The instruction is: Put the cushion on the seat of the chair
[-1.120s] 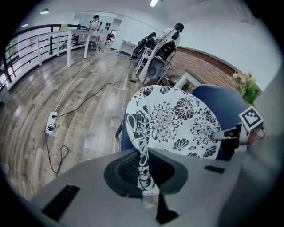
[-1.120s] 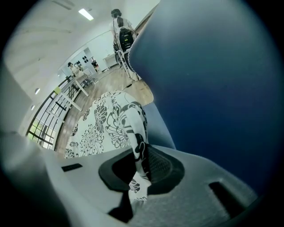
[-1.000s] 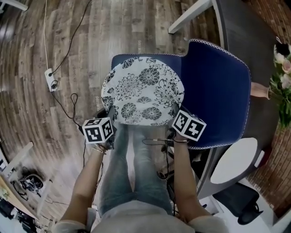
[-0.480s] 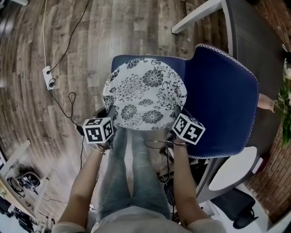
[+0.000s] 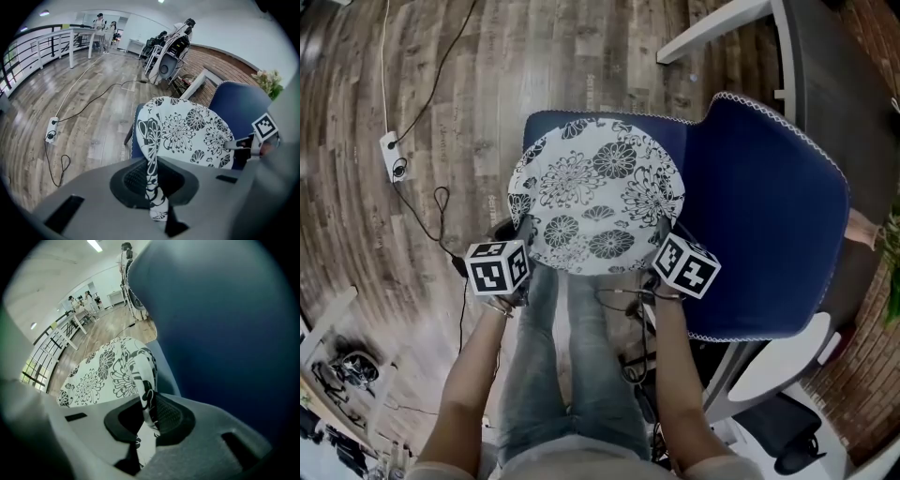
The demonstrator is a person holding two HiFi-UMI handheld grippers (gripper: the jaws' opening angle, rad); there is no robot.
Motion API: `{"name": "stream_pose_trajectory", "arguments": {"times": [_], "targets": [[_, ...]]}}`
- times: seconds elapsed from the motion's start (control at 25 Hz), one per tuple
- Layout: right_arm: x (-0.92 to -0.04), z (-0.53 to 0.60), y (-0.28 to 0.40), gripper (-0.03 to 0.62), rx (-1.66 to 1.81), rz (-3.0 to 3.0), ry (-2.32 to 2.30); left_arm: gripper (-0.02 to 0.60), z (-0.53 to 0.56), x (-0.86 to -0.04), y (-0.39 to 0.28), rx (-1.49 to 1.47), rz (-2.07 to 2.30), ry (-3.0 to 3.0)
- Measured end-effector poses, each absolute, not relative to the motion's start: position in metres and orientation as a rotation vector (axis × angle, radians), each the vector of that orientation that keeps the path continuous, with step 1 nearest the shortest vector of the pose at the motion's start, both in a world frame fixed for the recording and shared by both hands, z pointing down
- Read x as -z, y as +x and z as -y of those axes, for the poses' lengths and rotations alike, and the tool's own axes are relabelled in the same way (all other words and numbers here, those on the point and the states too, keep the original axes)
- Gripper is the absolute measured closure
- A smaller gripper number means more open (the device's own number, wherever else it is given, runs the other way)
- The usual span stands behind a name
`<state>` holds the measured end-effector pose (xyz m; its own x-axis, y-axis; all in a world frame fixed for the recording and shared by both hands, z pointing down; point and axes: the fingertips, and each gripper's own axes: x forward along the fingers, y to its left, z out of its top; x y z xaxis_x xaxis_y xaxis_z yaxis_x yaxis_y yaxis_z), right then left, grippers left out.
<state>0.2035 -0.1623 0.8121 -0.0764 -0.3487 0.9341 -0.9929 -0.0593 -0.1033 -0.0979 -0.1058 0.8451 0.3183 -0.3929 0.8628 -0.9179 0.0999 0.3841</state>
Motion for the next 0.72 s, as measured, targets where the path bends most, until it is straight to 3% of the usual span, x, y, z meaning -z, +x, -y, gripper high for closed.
{"name": "stream_pose_trajectory", "arguments": {"times": [0.72], "targets": [[-0.859, 0.172, 0.214, 0.557, -1.081, 1.449, 1.482, 0.560, 0.118, -0.883, -0.103, -0.553, 1.284, 1.476]]}}
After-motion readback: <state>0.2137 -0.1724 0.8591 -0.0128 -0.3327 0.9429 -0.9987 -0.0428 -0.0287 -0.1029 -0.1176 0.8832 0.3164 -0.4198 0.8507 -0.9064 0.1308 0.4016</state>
